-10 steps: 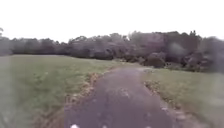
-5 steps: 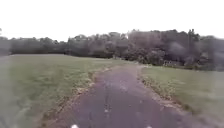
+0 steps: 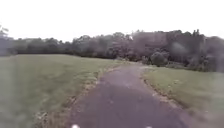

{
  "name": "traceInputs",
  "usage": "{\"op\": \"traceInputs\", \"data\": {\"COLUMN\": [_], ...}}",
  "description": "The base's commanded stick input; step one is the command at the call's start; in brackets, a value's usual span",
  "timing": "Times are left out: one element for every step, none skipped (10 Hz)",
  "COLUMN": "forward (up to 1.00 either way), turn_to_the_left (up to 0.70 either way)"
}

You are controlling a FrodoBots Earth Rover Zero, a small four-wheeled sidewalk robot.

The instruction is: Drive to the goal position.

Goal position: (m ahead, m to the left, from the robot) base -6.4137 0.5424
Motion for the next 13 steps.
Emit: {"op": "traceInputs", "data": {"forward": [-0.61, -0.61, -0.61, -0.62, -0.62, -0.61, -0.61, -0.61, -0.61, -0.61, -0.61, -0.61, -0.61], "turn_to_the_left": [-0.18, -0.04, 0.00, 0.00, 0.00, 0.00, 0.00, 0.00, 0.00, 0.00, 0.00, 0.00, 0.00]}}
